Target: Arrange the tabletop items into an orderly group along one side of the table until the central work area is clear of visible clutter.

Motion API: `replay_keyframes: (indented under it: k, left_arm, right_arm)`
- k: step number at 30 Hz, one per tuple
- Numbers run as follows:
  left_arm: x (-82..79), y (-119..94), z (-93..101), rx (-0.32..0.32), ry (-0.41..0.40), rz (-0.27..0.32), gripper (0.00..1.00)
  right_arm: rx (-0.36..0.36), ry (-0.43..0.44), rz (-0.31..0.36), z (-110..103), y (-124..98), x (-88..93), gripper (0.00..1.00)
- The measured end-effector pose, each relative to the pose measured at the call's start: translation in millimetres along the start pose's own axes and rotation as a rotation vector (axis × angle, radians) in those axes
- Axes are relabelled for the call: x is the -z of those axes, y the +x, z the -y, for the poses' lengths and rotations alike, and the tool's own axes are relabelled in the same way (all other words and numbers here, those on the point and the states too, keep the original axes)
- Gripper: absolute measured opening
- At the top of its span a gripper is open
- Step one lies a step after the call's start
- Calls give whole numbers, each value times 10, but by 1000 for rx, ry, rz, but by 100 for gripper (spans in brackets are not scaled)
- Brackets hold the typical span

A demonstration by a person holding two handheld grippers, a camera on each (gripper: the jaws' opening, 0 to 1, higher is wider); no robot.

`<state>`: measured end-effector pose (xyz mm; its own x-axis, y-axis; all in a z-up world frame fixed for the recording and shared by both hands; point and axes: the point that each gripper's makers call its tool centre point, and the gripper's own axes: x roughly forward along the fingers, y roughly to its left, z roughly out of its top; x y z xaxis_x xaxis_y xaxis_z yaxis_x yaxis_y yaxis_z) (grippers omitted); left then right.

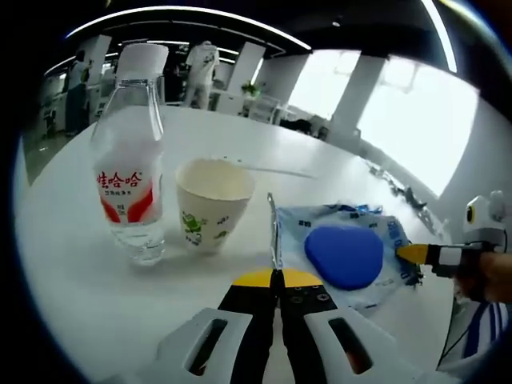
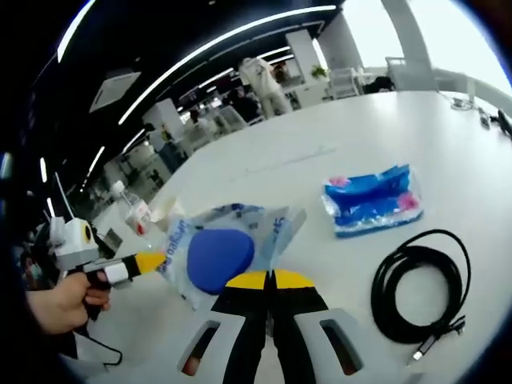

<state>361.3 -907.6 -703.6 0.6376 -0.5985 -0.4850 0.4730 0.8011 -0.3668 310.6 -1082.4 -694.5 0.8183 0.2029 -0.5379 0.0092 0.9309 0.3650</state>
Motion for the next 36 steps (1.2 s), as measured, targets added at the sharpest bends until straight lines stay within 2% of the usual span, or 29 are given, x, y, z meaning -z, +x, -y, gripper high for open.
replay_keyframes:
  k: [3, 9, 15, 19, 26, 36]
  left_arm:
    - [-104, 54, 21, -17, 1, 22, 0]
    - [-216, 227, 22, -39, -3, 37, 0]
    - [-214, 403, 3, -68, 4, 22, 0]
    - [-223, 506, -36, -90, 4, 19, 0]
    - [-192, 623, -132, -140, 6, 5, 0]
    - [-118, 635, -279, -197, -26, 5, 0]
  right_arm:
    - [-2, -14, 1, 44, 78, -92, 0]
    - [-12, -51, -4, 113, 249, -289, 0]
    - [-15, -139, -37, 199, 453, -376, 0]
    - [-26, -143, -42, 232, 591, -427, 0]
    - [-39, -158, -77, 297, 839, -400, 0]
    - [-77, -181, -113, 296, 1005, -328, 0]
